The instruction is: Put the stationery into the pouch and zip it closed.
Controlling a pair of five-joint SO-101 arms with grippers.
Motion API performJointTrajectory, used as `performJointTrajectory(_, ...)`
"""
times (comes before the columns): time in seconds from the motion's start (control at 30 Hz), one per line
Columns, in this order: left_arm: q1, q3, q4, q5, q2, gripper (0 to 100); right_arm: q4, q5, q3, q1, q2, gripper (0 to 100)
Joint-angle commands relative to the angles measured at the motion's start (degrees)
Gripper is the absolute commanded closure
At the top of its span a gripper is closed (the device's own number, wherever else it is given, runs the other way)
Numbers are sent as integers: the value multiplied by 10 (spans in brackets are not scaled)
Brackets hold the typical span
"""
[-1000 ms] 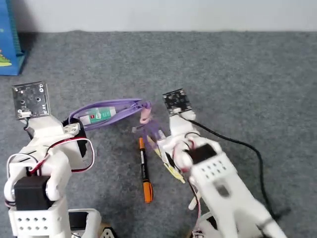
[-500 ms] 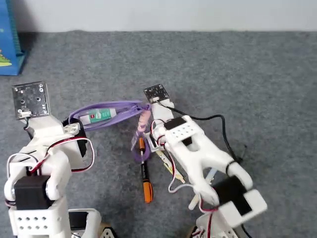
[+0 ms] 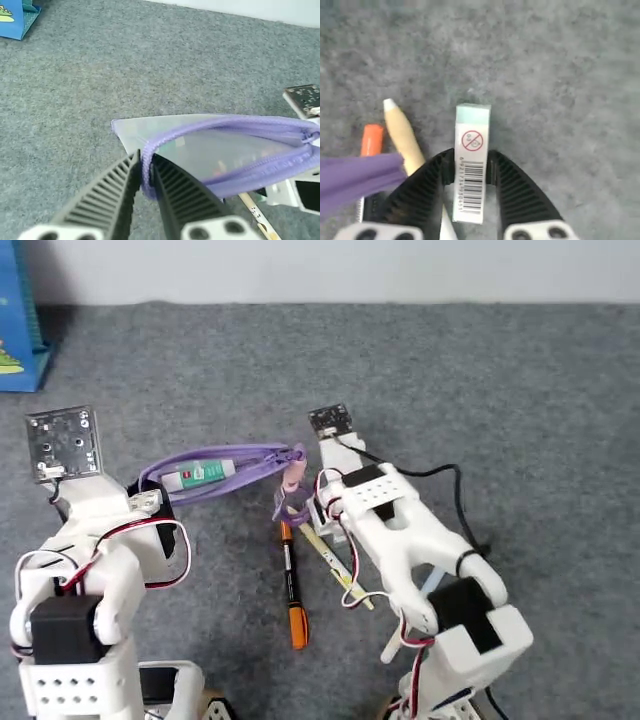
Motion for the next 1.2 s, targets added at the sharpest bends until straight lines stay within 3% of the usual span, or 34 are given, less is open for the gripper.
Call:
performJointTrajectory(0.0,-3,2,-2,4,5,988,25,7,-6,25,-84,989)
performJointTrajectory(0.3,0,0,-2,4,5,988,99,39,98,40,-377,991)
performJointTrajectory(0.57,1,0,-3,6,5,988,165,34,105,29,-628,991)
performJointTrajectory(0.8,1,0,-3,7,5,988,157,24,107,-86,-763,991)
performJointTrajectory(0.97,1,0,-3,7,5,988,67,-4,118,-151,-776,991)
performJointTrajectory(1.17,1,0,-3,7,5,988,-167,2,246,-216,-776,991)
